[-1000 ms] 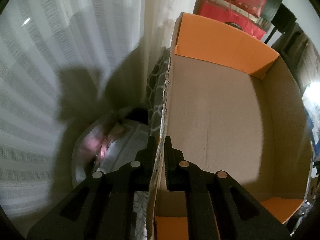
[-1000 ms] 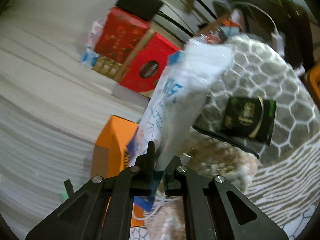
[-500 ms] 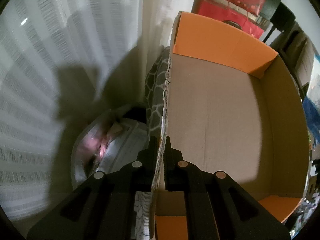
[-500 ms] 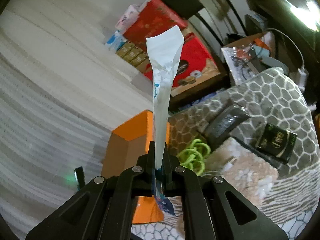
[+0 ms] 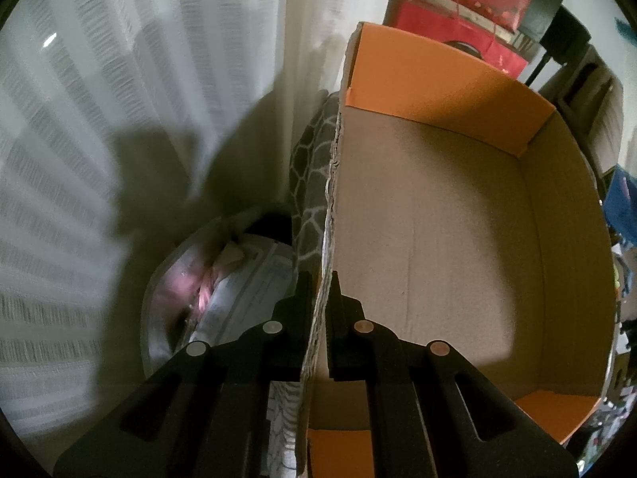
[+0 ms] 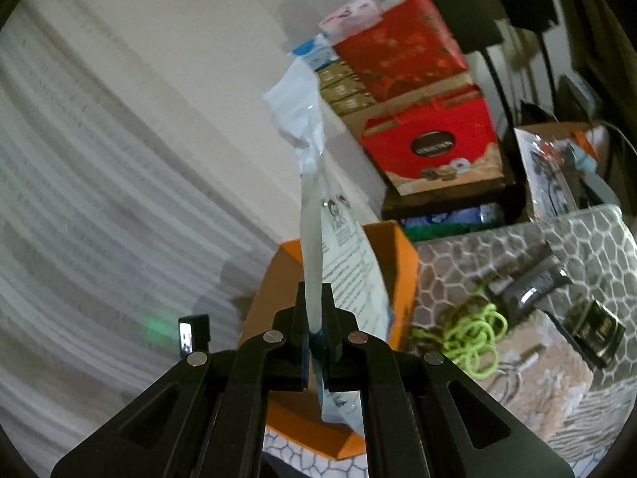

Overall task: Organize objects
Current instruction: 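Lift the mask bag with the right gripper and carry it toward the box, then lower the mask bag into the box and open the right gripper, then move the right gripper to the black tissue pack and grasp it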

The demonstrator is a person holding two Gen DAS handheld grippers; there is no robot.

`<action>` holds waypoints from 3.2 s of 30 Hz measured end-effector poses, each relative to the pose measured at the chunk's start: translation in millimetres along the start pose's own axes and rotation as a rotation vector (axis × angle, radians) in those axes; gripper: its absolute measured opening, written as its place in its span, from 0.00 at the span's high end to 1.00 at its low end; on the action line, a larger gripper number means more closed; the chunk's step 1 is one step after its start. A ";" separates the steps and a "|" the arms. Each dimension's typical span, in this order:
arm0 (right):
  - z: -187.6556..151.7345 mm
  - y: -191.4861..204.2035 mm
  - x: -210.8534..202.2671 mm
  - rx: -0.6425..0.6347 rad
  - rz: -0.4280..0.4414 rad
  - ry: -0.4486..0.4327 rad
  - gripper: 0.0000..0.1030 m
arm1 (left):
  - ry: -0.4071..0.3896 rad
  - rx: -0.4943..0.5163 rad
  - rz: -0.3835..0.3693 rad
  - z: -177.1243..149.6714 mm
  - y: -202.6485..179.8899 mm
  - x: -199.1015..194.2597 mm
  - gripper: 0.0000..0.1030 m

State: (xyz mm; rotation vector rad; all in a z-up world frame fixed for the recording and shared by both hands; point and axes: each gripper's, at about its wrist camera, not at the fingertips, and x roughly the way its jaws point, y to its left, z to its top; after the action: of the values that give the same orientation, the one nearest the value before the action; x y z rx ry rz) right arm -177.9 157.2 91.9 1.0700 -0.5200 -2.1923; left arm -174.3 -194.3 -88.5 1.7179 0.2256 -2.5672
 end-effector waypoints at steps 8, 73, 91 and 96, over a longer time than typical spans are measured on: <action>5.6 34.6 20.7 -0.074 0.002 0.043 0.98 | 0.001 0.000 0.004 0.4 -0.6 -0.4 0.94; -31.1 -11.6 71.7 -0.211 -0.409 0.162 0.27 | 0.008 -0.001 0.012 2.3 -0.9 0.2 0.94; -25.6 -95.9 4.1 -0.112 -0.595 0.076 0.00 | 0.011 0.003 0.022 1.5 0.6 2.2 0.93; -28.3 -113.2 -6.4 -0.101 -0.668 0.060 0.00 | 0.011 0.002 0.022 1.7 -0.4 2.3 0.93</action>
State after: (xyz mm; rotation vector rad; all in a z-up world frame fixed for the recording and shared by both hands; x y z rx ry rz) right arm -193.9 241.1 12.2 1.3895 -0.0072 -2.6986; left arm -176.8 -194.1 -90.0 1.7258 0.2027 -2.5439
